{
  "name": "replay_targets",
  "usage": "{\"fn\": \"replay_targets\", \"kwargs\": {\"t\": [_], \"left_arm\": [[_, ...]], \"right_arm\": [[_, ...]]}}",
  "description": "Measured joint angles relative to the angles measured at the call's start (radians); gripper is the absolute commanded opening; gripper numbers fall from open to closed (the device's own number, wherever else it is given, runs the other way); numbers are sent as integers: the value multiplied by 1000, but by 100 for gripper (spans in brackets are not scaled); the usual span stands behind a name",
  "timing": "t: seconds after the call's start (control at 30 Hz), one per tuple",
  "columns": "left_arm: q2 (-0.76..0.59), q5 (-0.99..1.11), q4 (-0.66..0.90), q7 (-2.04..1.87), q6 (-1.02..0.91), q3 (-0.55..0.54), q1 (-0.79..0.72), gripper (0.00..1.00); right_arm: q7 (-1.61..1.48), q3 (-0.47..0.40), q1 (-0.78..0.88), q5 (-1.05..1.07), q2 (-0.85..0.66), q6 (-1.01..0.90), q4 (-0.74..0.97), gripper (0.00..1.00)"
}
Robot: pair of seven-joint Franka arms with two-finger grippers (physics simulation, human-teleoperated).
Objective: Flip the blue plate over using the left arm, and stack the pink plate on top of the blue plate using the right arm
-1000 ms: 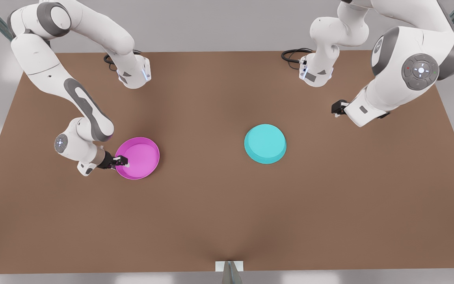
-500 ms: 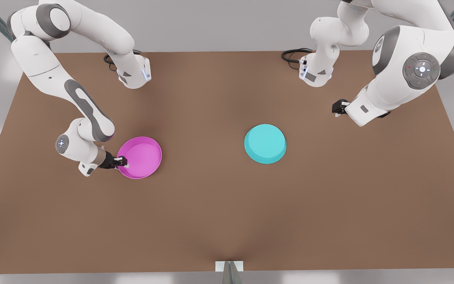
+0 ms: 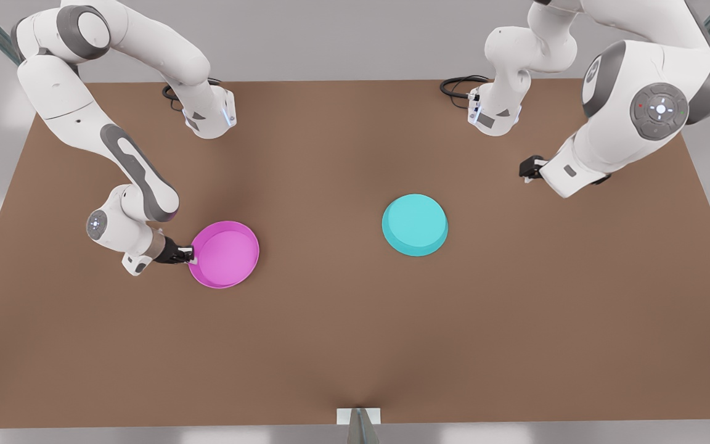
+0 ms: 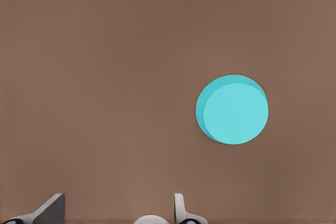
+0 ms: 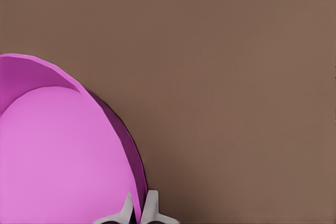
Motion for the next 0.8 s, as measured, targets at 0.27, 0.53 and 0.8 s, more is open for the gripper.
{"fn": "replay_targets", "kwargs": {"t": [0.27, 0.53, 0.8], "left_arm": [[-1, 0, 0, 0, 0, 0, -2, 100], [-2, 0, 0, 1, 0, 0, -1, 100], [-2, 0, 0, 2, 0, 0, 3, 100]], "right_arm": [[7, 3, -7, 12, -27, -42, -3, 21], [23, 40, -19, 58, -78, -116, -1, 21], [35, 79, 28, 185, -139, -153, 2, 21]]}}
